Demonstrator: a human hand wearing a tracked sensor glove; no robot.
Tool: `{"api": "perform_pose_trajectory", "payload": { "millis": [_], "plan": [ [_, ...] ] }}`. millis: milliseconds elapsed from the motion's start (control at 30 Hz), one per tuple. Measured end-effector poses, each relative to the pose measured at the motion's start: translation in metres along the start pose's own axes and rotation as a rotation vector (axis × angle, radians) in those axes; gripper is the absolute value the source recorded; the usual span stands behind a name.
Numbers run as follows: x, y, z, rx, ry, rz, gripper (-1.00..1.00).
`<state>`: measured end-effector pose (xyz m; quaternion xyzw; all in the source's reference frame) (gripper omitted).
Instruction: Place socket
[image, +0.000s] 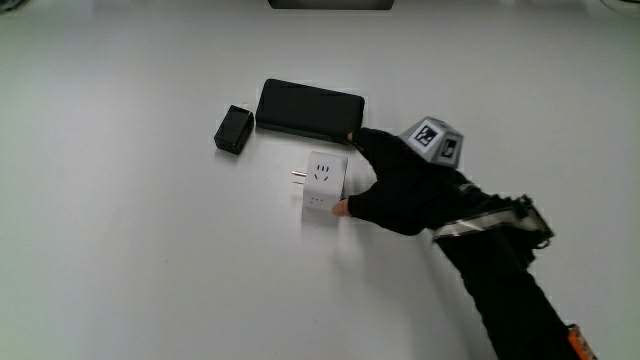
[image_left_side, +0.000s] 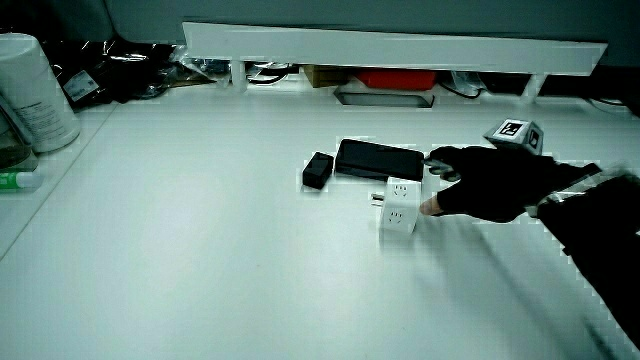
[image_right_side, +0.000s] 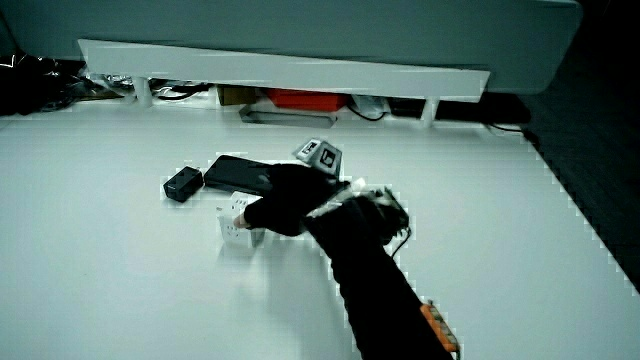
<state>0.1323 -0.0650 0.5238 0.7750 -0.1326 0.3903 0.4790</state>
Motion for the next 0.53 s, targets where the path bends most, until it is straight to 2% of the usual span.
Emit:
{"api": "perform_pose_trajectory", "payload": {
  "millis": [33, 100, 167, 267, 300, 333, 367, 500, 533],
  "plan": [
    [-0.006, -0.008, 0.005, -0.004, -0.002, 0.002, -1.0],
    [-0.028, -0.032, 0.015, 0.085, -0.143, -0.024, -1.0],
    [-0.043, -0.049, 0.022, 0.094, -0.161, 0.001, -1.0],
    [-0.052, -0.067, 0.03, 0.091, -0.181, 0.025, -1.0],
    [-0.053, -0.073, 0.032, 0.034, -0.097, 0.018, -1.0],
    [-0.055, -0.079, 0.036, 0.104, -0.193, 0.024, -1.0],
    [-0.057, -0.084, 0.039, 0.125, -0.195, 0.021, -1.0],
    [-0.066, -0.102, 0.043, 0.118, -0.228, 0.039, -1.0],
    [-0.068, -0.106, 0.044, 0.131, -0.216, 0.045, -1.0]
  ]
}}
